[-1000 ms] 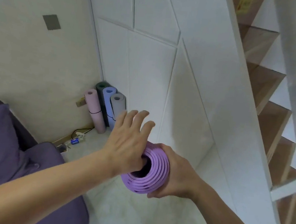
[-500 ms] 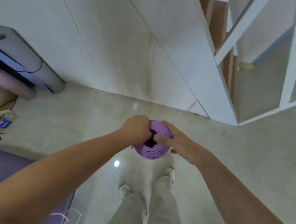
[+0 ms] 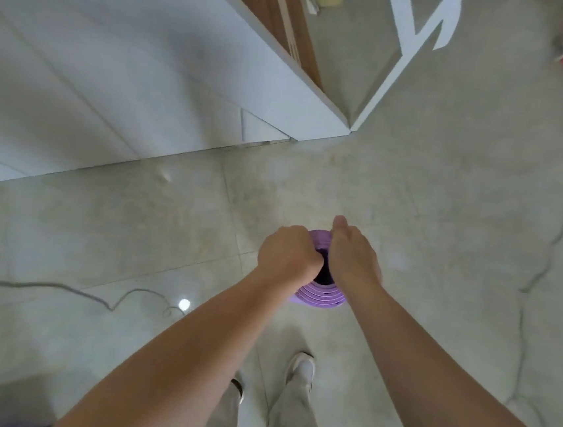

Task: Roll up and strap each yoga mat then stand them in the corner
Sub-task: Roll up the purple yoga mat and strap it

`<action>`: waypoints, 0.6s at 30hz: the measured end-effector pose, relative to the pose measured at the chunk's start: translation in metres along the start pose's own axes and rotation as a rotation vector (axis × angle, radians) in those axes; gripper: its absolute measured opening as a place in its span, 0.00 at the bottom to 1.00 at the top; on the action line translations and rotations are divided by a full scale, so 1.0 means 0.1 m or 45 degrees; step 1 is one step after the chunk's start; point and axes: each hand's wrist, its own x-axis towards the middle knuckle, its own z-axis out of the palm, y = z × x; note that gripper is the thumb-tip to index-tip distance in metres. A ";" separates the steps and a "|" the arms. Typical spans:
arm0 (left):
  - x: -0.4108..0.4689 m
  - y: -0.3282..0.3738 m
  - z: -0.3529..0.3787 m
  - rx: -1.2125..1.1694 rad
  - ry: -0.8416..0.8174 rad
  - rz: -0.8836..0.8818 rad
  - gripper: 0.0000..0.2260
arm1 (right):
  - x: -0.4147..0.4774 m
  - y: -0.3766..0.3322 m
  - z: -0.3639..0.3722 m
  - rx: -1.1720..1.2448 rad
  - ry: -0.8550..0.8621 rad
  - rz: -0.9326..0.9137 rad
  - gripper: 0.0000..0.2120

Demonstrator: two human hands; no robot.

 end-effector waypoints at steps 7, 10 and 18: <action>0.51 0.32 0.79 -0.077 0.082 -0.163 0.11 | 0.74 0.57 -0.09 -0.202 0.119 0.011 0.27; 0.58 0.40 0.94 -0.205 0.176 -0.247 0.19 | 0.89 0.65 -0.12 -0.324 0.200 -0.040 0.29; 0.65 0.70 1.03 -0.659 -0.099 -0.159 0.23 | 1.05 0.91 -0.37 -0.486 0.448 -0.126 0.27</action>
